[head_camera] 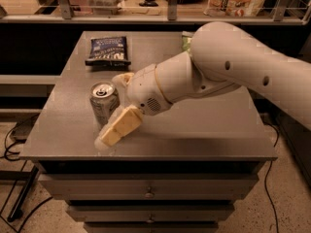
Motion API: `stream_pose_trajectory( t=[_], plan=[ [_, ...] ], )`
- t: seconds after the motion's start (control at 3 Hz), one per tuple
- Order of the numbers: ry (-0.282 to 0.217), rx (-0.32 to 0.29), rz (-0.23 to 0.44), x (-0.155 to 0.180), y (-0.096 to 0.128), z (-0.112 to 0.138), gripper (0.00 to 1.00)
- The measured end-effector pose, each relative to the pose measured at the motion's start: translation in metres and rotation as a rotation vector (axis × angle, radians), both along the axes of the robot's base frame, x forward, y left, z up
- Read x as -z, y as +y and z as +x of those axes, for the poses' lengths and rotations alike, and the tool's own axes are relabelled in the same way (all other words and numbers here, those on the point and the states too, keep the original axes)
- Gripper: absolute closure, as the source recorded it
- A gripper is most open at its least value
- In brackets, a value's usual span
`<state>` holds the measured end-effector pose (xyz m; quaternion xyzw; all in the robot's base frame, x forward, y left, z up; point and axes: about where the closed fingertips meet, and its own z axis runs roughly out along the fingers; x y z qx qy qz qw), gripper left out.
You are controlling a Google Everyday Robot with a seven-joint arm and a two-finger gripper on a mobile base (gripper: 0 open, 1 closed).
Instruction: Knock 7up can over
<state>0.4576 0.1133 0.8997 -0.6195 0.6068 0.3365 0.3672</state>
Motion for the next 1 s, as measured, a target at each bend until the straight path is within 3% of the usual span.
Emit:
stream_pose_trajectory(
  t=[0.33,0.67,1.0],
  plan=[
    [0.027,-0.043,0.047,0.008,0.025,0.004,0.00],
    [0.066,-0.068,0.077,0.019,0.041,0.006,0.14],
    [0.084,-0.071,0.090,0.026,0.047,0.008,0.36]
  ],
)
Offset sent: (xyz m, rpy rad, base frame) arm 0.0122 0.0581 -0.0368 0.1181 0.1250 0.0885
